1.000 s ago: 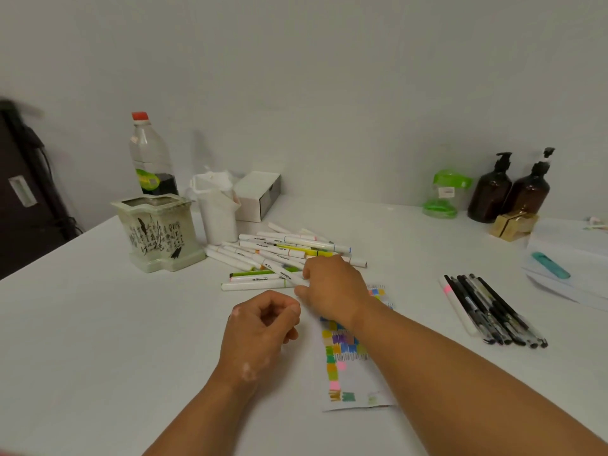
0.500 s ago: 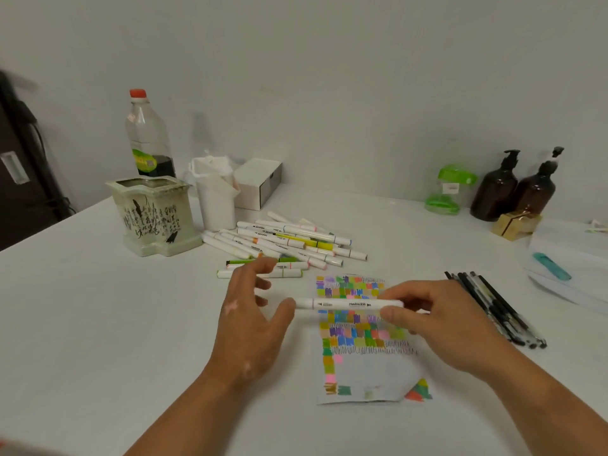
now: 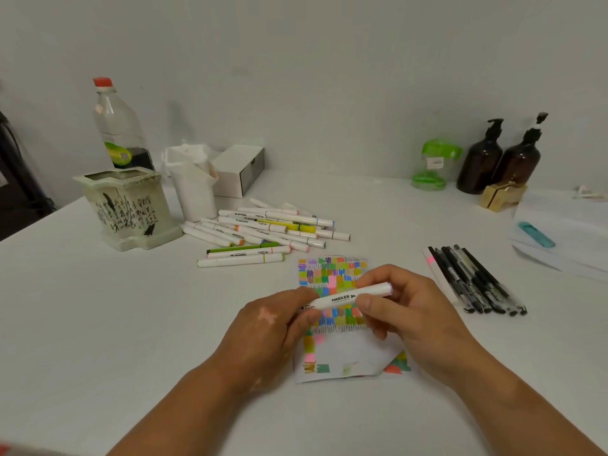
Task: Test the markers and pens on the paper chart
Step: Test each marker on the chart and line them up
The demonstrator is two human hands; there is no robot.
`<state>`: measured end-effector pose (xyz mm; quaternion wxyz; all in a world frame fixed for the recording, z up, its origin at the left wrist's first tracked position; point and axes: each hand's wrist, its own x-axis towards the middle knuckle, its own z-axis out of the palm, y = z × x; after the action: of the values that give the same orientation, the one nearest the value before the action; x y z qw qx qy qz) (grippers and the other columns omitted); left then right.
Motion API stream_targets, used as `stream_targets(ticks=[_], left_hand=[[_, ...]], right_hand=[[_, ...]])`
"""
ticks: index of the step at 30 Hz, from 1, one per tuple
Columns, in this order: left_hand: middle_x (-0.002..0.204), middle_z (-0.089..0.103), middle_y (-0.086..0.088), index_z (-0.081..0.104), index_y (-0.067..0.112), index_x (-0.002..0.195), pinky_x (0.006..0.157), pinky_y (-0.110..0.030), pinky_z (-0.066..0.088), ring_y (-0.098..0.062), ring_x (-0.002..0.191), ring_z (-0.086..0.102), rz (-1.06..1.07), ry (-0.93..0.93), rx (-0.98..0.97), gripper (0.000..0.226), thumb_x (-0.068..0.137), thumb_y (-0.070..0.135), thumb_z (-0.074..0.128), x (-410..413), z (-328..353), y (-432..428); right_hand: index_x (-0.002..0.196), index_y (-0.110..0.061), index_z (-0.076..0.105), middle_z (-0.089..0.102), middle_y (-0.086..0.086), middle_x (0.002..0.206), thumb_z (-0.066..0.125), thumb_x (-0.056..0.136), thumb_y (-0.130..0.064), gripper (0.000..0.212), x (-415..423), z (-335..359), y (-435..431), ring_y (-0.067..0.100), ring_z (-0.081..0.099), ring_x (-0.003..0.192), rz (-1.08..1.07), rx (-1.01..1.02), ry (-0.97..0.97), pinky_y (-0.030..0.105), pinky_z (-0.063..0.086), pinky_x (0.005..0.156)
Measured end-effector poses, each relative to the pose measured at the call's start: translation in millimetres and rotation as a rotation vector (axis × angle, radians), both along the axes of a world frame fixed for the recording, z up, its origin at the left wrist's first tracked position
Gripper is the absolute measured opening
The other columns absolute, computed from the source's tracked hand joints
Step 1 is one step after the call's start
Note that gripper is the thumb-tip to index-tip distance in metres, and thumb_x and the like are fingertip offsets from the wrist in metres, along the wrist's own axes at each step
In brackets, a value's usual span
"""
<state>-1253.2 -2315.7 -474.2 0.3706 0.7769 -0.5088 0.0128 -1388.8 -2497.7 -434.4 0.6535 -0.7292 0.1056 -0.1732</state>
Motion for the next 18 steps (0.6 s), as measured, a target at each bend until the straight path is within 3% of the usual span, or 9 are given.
stream_targets(ticks=[4,8,12,15,18], left_hand=[[0.090,0.070,0.013,0.066,0.032,0.119,0.066,-0.028,0.052,-0.009,0.077,0.063,-0.024,-0.048,-0.037,0.044,0.098,0.060,0.040,-3.5,4.1,-3.1],[0.100,0.058,0.026,0.057,0.040,0.122,0.070,-0.009,0.042,-0.003,0.090,0.055,-0.036,0.008,0.040,0.046,0.088,0.069,0.051,-4.8,6.0,-0.1],[0.091,0.042,0.031,0.059,0.042,0.117,0.076,-0.008,0.034,0.000,0.095,0.047,0.003,-0.050,0.198,0.060,0.071,0.081,0.061,1.7,2.4,2.9],[0.090,0.037,0.032,0.063,0.042,0.118,0.079,-0.014,0.034,-0.002,0.093,0.042,0.006,-0.149,0.277,0.066,0.068,0.085,0.059,2.1,1.5,0.4],[0.092,0.041,0.028,0.064,0.043,0.120,0.083,-0.020,0.039,-0.003,0.093,0.041,0.024,-0.164,0.292,0.071,0.066,0.089,0.054,1.8,-0.1,0.0]], right_hand=[[0.093,-0.020,0.075,0.064,0.000,0.063,0.081,0.077,-0.025,0.018,3.5,-4.2,12.6,0.014,0.057,0.054,0.093,-0.009,0.014,0.022,0.046,0.047],[0.080,-0.022,0.068,0.059,0.004,0.057,0.075,0.078,-0.027,0.009,7.8,-10.7,15.2,0.018,0.051,0.049,-0.004,-0.032,0.018,0.024,0.041,0.043],[0.070,-0.015,0.065,0.050,0.011,0.053,0.060,0.072,-0.018,0.006,7.3,-12.5,4.5,0.022,0.045,0.049,-0.126,0.317,-0.019,0.027,0.039,0.041],[0.083,-0.007,0.076,0.063,0.018,0.064,0.058,0.072,-0.018,0.024,3.9,-14.5,6.1,0.024,0.059,0.055,-0.053,0.279,0.054,0.030,0.049,0.045],[0.078,-0.018,0.075,0.066,0.007,0.059,0.068,0.081,-0.012,0.010,4.8,-14.7,14.4,0.014,0.061,0.048,-0.074,0.036,0.180,0.020,0.046,0.042]])
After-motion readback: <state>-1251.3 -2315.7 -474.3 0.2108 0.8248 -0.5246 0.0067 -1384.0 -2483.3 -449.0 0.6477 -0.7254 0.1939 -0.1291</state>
